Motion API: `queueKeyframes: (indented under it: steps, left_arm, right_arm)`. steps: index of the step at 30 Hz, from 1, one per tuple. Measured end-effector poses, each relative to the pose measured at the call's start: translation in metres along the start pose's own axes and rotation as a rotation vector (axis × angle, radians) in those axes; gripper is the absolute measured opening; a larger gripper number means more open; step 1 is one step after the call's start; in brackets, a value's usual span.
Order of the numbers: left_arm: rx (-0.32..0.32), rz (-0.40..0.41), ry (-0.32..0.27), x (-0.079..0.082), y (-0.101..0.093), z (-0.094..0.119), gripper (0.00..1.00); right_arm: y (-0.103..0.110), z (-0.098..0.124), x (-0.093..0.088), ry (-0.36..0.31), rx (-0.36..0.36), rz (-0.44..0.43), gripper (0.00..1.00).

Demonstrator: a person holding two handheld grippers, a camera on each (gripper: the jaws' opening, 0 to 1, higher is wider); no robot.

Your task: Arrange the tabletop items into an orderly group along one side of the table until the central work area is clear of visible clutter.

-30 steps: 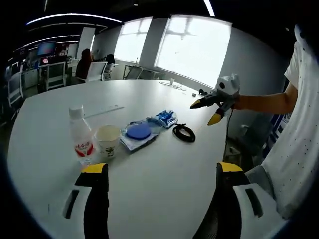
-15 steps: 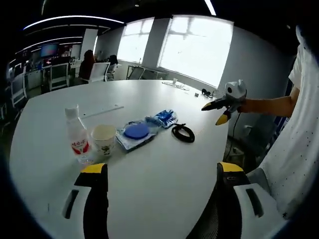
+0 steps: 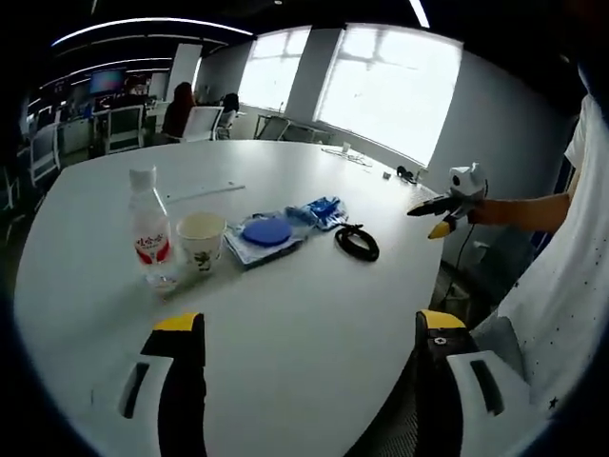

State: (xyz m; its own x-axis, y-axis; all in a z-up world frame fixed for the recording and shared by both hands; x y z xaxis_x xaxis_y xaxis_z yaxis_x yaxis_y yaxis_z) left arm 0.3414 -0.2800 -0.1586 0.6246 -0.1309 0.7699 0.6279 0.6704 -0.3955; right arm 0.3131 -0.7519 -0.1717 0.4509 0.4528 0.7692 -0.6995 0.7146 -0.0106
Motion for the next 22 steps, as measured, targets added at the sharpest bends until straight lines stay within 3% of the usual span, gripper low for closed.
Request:
queueKeyframes:
  steps: [7,22]
  left_arm:
    - [0.015,0.013,0.011,-0.0072,0.0009,0.0025,0.93]
    - [0.027,0.011,0.006,-0.0093,0.0020,0.0075,0.92]
  right_arm:
    - [0.0066,-0.0032,-0.0110,0.017,0.009,-0.025,0.67]
    - [0.0066,-0.0103,-0.0046,0.018,0.030,-0.006,0.66]
Point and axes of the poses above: the point that each gripper's makers call its tool centre point, and the gripper's own axes: z roughly backward along the fingers, y roughly to its left, x roughly out of its top, the point moved 10 cm from there along z, roughly backward along the fingers, and after that the axes turned 8 degrees about z, right-handed, at the moved point
